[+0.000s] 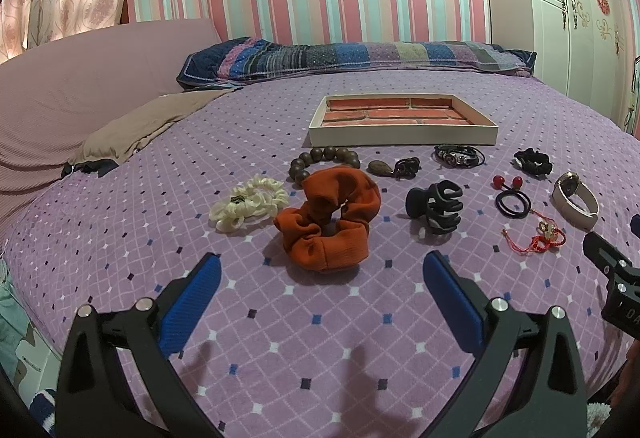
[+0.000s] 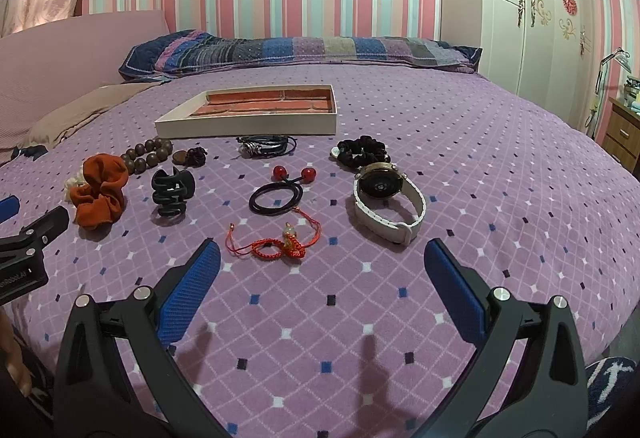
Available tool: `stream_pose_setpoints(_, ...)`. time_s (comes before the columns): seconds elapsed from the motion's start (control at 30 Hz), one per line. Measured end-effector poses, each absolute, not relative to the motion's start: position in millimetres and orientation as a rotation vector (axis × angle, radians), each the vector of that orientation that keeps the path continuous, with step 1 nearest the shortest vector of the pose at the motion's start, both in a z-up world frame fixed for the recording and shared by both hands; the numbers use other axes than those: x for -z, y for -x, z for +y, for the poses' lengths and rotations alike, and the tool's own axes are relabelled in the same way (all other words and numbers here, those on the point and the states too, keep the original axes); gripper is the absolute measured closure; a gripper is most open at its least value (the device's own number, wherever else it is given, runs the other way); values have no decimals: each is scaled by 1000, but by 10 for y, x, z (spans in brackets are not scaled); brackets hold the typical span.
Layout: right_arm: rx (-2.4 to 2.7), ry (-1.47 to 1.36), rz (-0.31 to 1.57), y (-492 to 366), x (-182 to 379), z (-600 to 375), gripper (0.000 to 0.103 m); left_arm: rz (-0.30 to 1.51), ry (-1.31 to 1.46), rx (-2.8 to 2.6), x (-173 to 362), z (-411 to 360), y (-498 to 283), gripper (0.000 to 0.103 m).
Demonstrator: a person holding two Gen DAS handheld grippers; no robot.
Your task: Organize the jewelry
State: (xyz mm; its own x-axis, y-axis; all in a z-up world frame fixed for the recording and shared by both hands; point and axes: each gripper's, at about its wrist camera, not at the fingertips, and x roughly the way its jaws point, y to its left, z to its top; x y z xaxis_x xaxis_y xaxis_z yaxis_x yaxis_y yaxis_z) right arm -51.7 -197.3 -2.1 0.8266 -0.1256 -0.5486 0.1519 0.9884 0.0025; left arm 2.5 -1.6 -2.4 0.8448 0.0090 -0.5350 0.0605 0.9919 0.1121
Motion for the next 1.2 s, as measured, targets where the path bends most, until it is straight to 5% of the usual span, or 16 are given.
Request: stream_pose_setpoints(1.2,149,-46,581,503,57,-1961,4,569,-128,28,-1,2,16,4)
